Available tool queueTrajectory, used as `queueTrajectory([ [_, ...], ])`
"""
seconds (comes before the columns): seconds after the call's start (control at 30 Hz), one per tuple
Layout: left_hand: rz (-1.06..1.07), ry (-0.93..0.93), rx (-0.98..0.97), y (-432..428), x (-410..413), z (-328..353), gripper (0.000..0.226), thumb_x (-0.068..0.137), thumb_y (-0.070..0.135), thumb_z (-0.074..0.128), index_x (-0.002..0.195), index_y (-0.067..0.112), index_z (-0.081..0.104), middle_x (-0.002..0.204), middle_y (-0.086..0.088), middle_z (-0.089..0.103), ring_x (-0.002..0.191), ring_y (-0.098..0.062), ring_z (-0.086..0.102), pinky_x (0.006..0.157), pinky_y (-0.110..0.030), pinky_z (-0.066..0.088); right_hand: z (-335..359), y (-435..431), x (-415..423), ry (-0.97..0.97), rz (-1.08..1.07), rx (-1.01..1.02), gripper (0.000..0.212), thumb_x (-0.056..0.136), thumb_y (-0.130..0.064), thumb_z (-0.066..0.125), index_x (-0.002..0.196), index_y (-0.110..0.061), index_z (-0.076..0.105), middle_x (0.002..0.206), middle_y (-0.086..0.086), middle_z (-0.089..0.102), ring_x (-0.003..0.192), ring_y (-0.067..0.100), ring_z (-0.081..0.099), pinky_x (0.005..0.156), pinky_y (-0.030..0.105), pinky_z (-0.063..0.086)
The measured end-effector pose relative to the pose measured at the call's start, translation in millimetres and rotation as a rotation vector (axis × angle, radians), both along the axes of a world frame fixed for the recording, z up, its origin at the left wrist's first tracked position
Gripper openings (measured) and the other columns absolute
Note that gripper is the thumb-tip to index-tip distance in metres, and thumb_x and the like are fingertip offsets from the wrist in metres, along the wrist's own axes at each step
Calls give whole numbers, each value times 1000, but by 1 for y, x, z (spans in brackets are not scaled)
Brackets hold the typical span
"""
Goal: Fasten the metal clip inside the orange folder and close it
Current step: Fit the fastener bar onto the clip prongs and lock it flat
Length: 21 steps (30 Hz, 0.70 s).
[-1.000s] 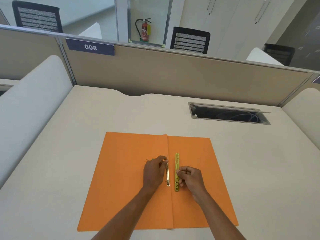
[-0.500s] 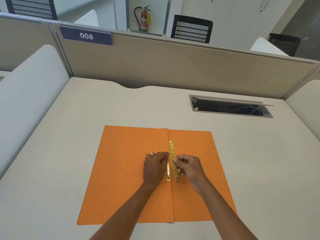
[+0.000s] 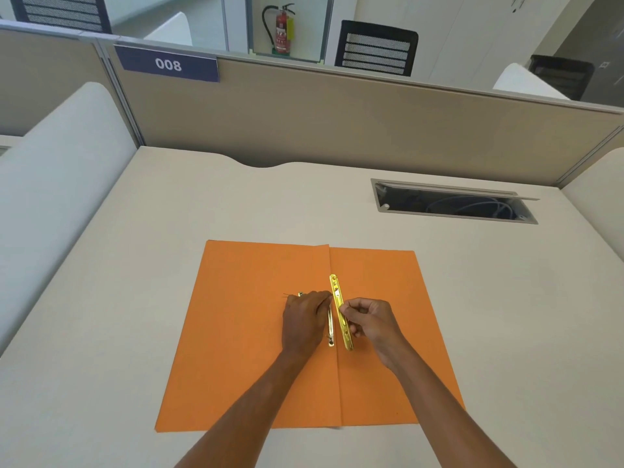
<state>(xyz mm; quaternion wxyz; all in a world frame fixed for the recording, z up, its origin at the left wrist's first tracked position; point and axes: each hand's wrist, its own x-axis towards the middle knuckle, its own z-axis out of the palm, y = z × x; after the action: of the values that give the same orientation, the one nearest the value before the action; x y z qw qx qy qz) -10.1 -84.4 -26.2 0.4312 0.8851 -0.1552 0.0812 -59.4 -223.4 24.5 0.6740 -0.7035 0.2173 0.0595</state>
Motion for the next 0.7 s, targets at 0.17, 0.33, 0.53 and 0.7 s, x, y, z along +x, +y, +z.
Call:
queueTrajectory([
  [0.17,-8,5,22,0,-1,-1,18,93,22,53,81,23,66,73,4,70,65,-16,55,69,-31,34,-3,-1,-2,44,-9,9,7,86,-9,71,81,-6,76,61,3,66,47,11,52,45,22,42],
  [0.33,-7,8,-21,5,-1,8,14,92,14,60,87,22,70,73,5,71,64,-17,55,70,-31,36,-5,4,0,99,-12,19,9,86,-9,70,83,-1,74,59,4,66,47,13,54,45,25,44],
  [0.53,-165,196,-131,29,-9,4,34,86,4,62,117,19,64,97,5,75,90,-13,69,84,-32,54,-7,5,4,111,-22,13,8,83,-7,72,77,-3,75,61,8,64,48,13,54,45,25,45],
  [0.7,-330,284,-185,58,-18,-1,33,80,-7,68,105,14,73,109,6,72,101,-7,68,83,-27,55,-6,5,8,105,-15,-25,8,80,-10,75,75,-4,76,60,6,66,52,16,56,48,27,45],
])
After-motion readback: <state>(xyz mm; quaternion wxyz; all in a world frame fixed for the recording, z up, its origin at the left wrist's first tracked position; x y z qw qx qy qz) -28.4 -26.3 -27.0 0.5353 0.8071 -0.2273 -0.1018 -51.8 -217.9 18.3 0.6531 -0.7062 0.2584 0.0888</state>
